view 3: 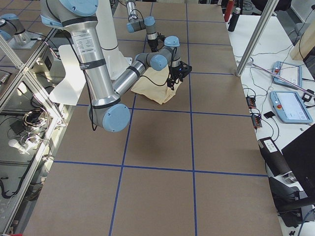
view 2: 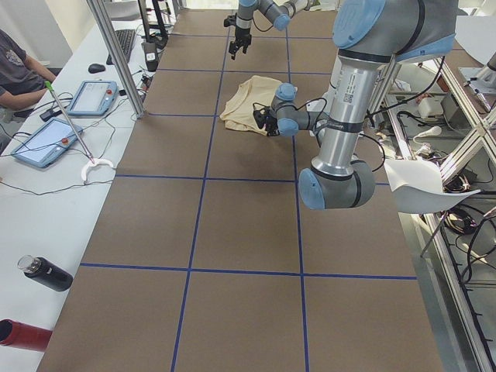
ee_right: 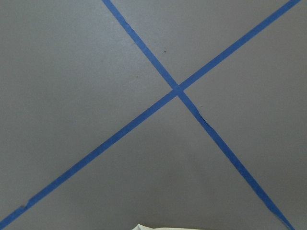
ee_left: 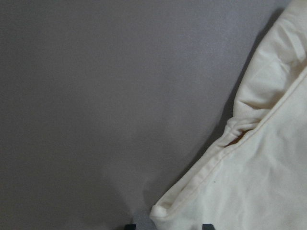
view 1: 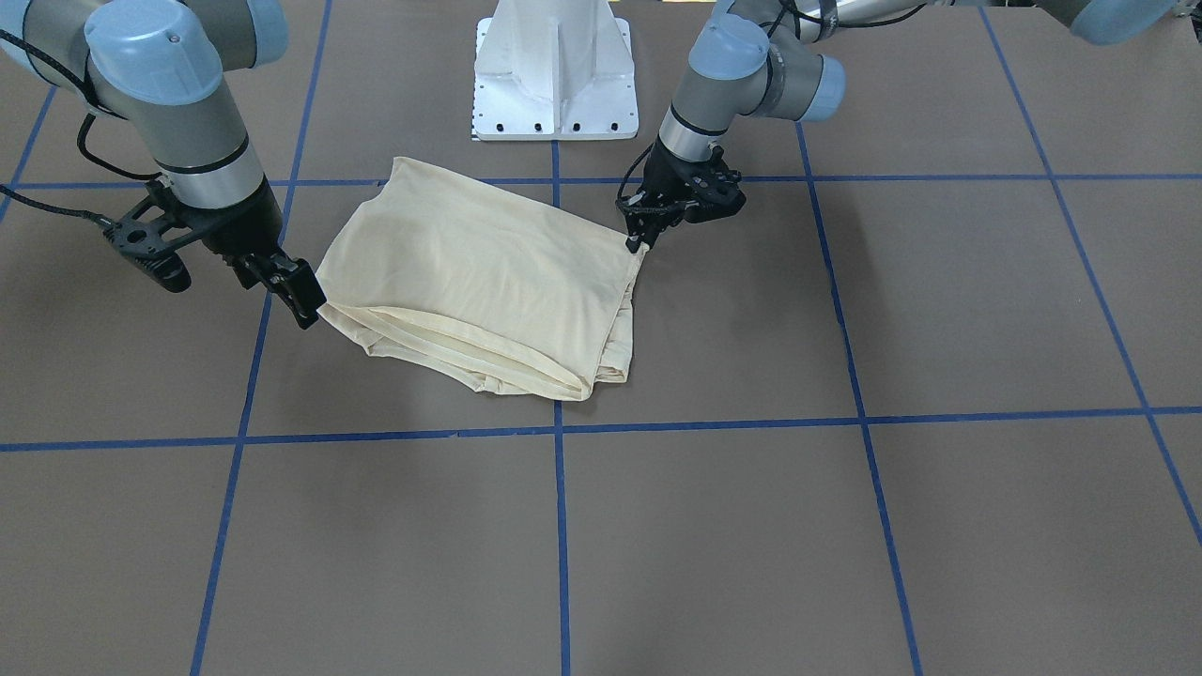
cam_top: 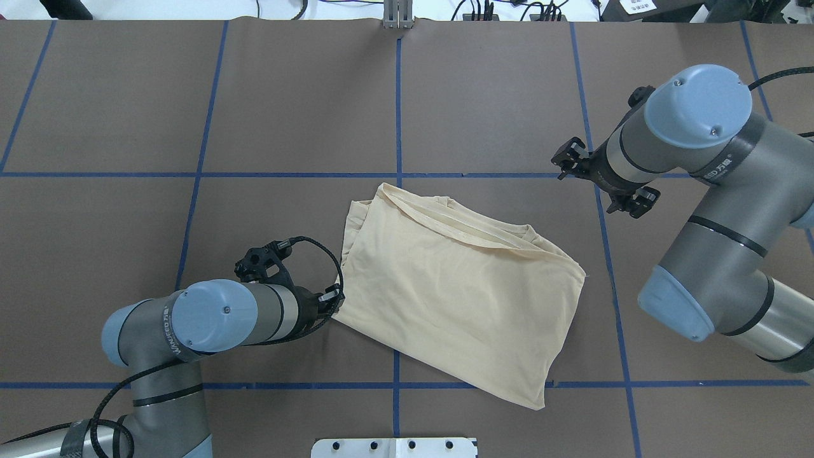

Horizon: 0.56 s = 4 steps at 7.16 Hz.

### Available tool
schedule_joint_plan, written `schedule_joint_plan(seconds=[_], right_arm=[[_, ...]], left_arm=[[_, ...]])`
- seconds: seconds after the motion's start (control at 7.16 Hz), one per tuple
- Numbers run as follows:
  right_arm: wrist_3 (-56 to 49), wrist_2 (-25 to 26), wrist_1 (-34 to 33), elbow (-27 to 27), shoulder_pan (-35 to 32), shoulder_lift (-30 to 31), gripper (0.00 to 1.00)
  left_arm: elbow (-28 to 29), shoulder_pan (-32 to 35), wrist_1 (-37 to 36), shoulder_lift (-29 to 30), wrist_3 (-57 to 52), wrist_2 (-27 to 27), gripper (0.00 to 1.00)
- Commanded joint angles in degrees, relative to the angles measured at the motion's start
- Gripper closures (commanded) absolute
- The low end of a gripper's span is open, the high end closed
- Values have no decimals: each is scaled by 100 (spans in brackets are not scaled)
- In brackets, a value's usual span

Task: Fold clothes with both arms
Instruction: 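Rotate the shirt with the left gripper so its long side faces the robot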

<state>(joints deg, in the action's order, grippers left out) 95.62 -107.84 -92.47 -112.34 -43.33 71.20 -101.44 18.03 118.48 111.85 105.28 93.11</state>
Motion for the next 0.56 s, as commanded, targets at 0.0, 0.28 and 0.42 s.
schedule_joint_plan(seconds=[0.0,0.28,0.42], right_arm=[[9,35,1,11,9,43,0],[79,0,1,2,61,43,0],[88,-18,9,-24,175,26,0]], left_arm=[[1,235,17,30,-286,-12,100],[411,944,61,422,-849,6,100],[1084,1383,96,983,-1008,6,100]])
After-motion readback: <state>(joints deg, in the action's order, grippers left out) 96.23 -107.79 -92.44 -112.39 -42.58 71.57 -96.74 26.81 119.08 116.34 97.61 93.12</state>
